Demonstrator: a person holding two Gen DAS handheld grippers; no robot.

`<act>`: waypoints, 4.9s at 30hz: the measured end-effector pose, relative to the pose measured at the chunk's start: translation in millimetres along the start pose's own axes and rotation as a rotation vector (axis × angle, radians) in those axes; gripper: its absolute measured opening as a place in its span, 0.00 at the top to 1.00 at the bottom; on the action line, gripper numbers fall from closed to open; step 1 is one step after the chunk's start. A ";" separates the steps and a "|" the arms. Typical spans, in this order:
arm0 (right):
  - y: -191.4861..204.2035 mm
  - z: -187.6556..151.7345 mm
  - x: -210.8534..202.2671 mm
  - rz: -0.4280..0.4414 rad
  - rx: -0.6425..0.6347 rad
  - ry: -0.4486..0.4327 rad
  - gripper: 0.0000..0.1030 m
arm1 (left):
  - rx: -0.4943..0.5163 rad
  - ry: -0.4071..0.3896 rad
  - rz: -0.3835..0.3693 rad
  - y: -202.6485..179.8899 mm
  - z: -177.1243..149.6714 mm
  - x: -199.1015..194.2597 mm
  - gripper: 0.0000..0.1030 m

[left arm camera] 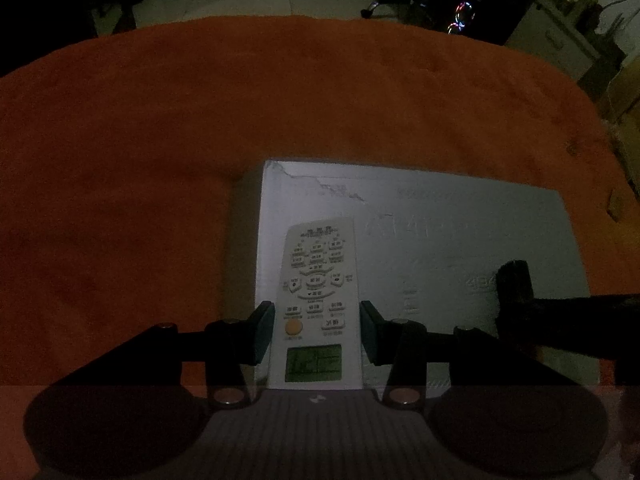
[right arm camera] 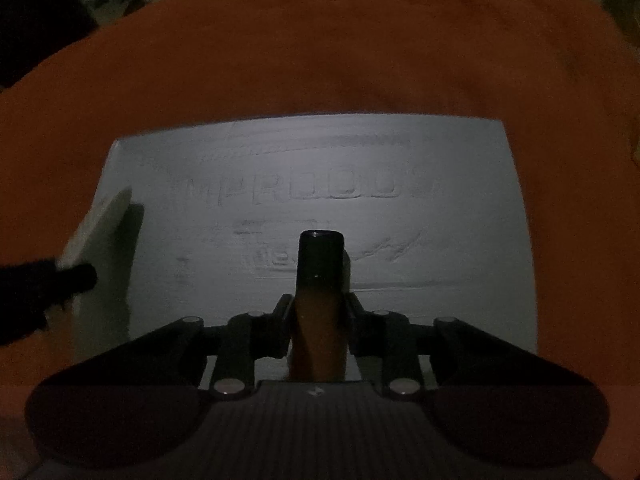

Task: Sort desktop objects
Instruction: 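Close the left tool on the remote while the right tool grips the marker, then lift the remote with the left tool while the right tool lifts the marker, then carry the remote into the box with the left tool while the right tool lowers the marker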

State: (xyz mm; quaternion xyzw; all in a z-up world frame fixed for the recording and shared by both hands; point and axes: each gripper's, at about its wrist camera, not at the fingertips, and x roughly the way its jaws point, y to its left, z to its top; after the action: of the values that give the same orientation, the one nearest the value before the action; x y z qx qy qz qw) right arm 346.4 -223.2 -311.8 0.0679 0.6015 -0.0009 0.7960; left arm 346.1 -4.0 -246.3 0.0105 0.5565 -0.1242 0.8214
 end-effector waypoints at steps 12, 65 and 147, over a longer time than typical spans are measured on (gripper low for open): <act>-36.7 0.1 -49.4 0.076 0.039 -0.082 0.73 | -0.017 -0.027 -0.024 -0.7 9.2 -7.4 0.62; -85.5 -37.2 -78.9 0.151 -0.003 -0.121 0.73 | 0.065 0.042 0.138 -56.3 15.6 28.5 0.61; -16.8 -247.0 -63.2 0.197 -0.350 0.193 0.73 | 0.352 0.060 0.115 -103.5 -245.4 -72.7 0.60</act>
State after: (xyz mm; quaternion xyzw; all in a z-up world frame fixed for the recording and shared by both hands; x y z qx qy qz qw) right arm 91.0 -218.0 -319.1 -0.0128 0.6563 0.1878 0.7306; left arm 74.6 -52.2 -260.4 0.1894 0.5490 -0.1722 0.7956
